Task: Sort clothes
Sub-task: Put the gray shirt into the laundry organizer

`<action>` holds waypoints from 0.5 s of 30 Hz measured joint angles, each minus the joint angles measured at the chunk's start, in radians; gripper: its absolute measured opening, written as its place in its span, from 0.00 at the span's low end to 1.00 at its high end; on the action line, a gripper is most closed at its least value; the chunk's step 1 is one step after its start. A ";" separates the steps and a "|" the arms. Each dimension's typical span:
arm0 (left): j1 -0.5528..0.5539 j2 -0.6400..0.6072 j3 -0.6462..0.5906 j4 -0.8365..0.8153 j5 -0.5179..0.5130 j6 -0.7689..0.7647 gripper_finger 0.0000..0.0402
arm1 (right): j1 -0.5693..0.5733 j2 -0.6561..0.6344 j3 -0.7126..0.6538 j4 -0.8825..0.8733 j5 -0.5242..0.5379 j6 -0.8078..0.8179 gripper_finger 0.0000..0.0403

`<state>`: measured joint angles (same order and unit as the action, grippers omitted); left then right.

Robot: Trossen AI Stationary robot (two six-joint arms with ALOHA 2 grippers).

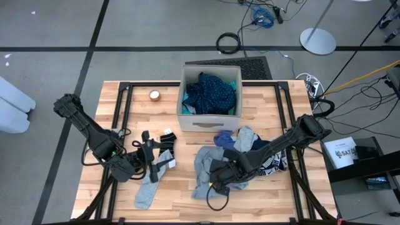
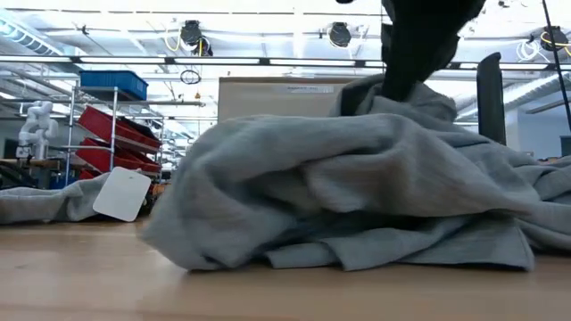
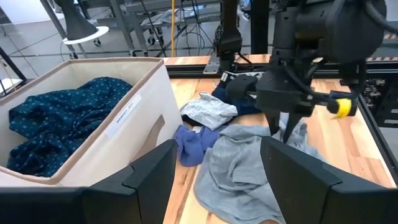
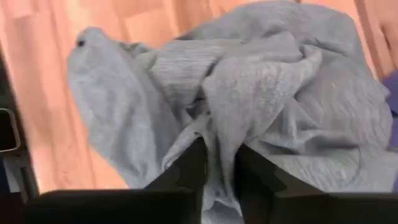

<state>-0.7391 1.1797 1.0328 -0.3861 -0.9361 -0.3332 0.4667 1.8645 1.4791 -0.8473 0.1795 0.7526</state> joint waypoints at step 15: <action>0.000 0.000 0.000 -0.009 0.021 0.000 0.61 | 0.009 0.105 0.001 0.106 -0.092 -0.066 0.65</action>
<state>-0.7391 1.1797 1.0328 -0.3950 -0.9154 -0.3332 0.4759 1.9698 1.4803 -0.7414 0.0871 0.6868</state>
